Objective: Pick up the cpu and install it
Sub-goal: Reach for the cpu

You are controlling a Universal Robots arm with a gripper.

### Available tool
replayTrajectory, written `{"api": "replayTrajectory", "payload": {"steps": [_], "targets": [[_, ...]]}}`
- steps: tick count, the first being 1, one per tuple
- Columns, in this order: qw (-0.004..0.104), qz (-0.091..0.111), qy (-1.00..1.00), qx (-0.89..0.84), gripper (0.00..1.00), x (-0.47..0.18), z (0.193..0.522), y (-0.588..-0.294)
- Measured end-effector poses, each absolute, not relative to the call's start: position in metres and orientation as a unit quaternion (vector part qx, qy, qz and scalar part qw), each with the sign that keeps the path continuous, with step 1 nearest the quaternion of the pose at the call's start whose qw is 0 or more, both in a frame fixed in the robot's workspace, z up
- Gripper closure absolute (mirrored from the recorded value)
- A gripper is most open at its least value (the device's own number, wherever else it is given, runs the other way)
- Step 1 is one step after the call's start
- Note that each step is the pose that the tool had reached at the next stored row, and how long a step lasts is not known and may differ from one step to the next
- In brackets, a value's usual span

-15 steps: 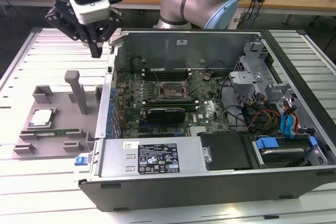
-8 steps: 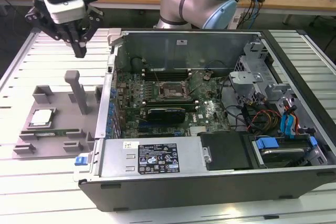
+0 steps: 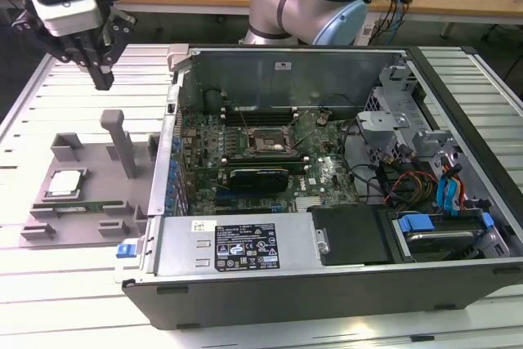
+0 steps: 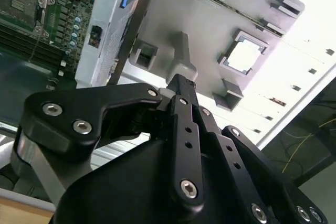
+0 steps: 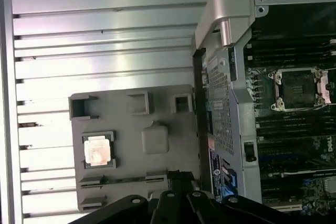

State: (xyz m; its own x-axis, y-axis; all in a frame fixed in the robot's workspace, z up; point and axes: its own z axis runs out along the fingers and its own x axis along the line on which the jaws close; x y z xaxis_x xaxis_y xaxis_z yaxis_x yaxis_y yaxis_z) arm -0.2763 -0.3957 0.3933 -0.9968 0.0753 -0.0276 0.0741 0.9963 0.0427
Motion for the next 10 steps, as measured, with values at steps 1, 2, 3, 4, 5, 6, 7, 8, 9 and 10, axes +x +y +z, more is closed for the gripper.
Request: {"api": "replayTrajectory", "payload": {"steps": [1,2,3,4,5,6,7,8,9,10], "targets": [[0.015,0.021,0.999,0.037,0.89,-0.282,0.393,-0.396],[0.015,0.021,0.999,0.037,0.89,-0.287,0.393,-0.395],[0.015,0.02,0.999,0.037,0.89,-0.29,0.393,-0.395],[0.015,0.02,0.999,0.037,0.89,-0.296,0.393,-0.395],[0.015,0.02,0.999,0.037,0.89,-0.302,0.393,-0.395],[0.015,0.02,0.999,0.037,0.89,-0.307,0.393,-0.395],[0.015,0.02,0.999,0.037,0.89,-0.31,0.393,-0.395],[0.015,0.02,0.999,0.037,0.89,-0.312,0.393,-0.395],[0.015,0.02,0.999,0.037,0.89,-0.316,0.393,-0.395],[0.015,0.02,0.999,0.037,0.89,-0.319,0.393,-0.395]]}}
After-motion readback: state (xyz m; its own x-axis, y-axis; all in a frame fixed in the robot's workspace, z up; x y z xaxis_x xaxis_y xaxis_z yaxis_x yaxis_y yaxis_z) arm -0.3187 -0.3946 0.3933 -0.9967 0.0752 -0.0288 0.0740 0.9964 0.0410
